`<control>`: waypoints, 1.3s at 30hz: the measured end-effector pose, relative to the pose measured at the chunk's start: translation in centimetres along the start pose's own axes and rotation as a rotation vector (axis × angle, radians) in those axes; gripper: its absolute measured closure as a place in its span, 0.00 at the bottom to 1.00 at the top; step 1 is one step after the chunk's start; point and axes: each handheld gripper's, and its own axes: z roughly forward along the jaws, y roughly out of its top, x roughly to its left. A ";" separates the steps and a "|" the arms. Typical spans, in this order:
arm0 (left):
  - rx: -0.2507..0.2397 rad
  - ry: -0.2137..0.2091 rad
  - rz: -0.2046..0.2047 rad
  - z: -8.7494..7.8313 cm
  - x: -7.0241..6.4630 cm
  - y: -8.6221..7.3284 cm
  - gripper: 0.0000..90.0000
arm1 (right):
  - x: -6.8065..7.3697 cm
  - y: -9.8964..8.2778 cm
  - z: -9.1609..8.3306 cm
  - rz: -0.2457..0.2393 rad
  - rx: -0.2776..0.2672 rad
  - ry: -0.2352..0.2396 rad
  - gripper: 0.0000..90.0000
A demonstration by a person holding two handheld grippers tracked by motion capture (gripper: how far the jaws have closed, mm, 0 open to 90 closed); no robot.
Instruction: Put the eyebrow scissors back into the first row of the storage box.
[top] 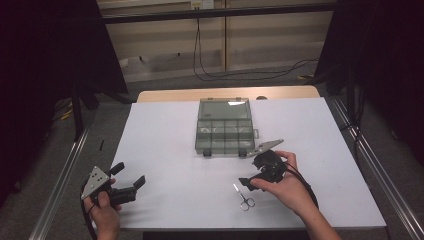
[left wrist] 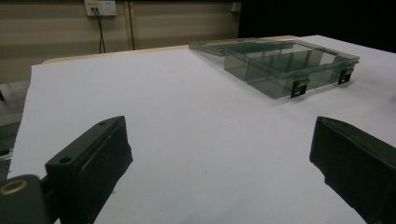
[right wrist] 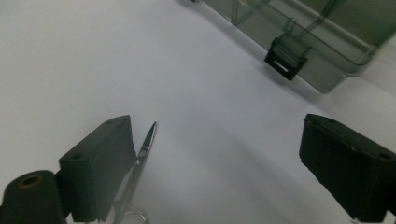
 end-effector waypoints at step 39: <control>0.008 0.008 -0.005 0.1 0.0 0.0 0.06 | 5.7 -1.0 2.3 0.023 0.176 -0.078 0.81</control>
